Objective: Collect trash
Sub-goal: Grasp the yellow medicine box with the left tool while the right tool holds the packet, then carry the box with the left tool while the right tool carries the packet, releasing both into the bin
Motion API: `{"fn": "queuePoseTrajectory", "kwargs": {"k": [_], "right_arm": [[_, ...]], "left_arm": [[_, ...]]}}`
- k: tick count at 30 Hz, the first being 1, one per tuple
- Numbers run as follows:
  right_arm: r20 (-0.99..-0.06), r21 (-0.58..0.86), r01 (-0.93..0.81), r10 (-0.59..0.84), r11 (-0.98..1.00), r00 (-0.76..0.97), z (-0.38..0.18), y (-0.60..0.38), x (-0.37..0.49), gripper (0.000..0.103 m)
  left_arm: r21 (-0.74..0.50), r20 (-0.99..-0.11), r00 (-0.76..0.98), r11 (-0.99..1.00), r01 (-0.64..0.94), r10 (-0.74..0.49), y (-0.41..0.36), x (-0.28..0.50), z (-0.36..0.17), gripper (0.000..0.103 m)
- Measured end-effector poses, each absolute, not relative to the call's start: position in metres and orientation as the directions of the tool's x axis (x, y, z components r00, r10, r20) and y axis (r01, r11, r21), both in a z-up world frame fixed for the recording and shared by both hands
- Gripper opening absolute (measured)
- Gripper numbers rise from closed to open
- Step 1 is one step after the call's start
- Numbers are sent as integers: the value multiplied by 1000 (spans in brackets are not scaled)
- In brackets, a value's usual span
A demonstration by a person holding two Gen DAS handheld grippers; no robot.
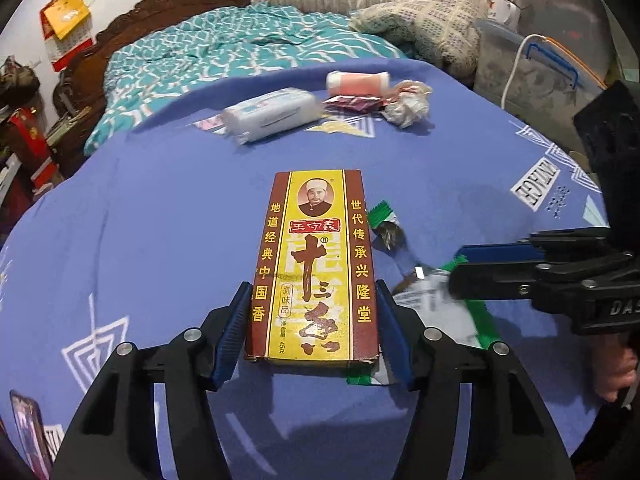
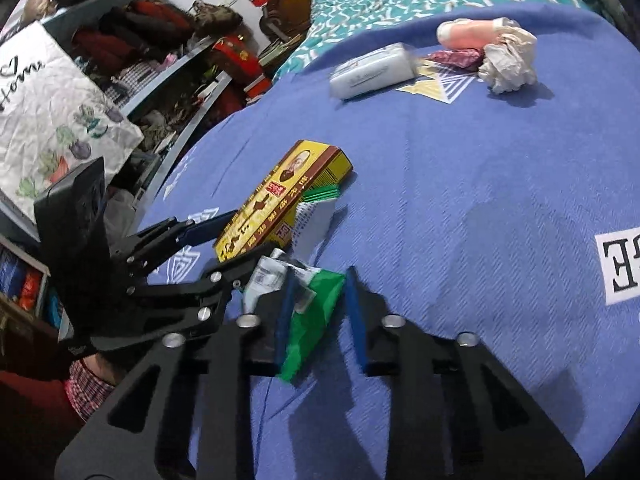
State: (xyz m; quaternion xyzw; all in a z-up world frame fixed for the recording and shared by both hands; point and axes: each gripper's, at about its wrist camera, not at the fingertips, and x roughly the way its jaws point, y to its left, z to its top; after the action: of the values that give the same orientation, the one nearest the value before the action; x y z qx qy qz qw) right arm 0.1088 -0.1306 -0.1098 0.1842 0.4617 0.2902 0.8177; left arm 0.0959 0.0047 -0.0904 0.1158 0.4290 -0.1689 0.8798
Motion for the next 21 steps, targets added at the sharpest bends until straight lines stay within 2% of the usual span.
{"fn": "queuePoseTrajectory", "kwargs": {"k": [4,7,11,13,14,15,16,17,21], "right_arm": [[-629,572,-331,661,750,409,-95,-139,87,14],[-605,621,-339,707,707,367,-86,-139,70,18],[-589,674,-331,751,661,300,-91,-138,54,18],[-583,697,-315,765,644,275,-100,-138,50,22],[-582,703,-308,768,640,267,-104,-137,48,32],[-582,707,-306,770,638,261,-106,-137,45,52],[-584,708,-305,771,637,254,-108,-135,43,64],[-586,705,-306,769,640,255,-110,-134,41,69],[-598,678,-331,754,656,270,-109,-125,38,60]], "left_arm": [[54,-791,583,930,365,-183,16,91,-90,56],[68,-790,591,934,350,-164,22,88,-90,56],[80,-788,596,934,349,-155,27,85,-90,56],[78,-787,597,933,350,-158,28,84,-90,56],[77,-787,597,934,350,-159,29,84,-90,56],[77,-786,597,933,351,-159,29,84,-90,56],[78,-786,597,933,352,-160,29,84,-90,56],[78,-786,597,932,353,-161,29,84,-90,56],[63,-786,593,932,357,-175,32,84,-90,56]]}}
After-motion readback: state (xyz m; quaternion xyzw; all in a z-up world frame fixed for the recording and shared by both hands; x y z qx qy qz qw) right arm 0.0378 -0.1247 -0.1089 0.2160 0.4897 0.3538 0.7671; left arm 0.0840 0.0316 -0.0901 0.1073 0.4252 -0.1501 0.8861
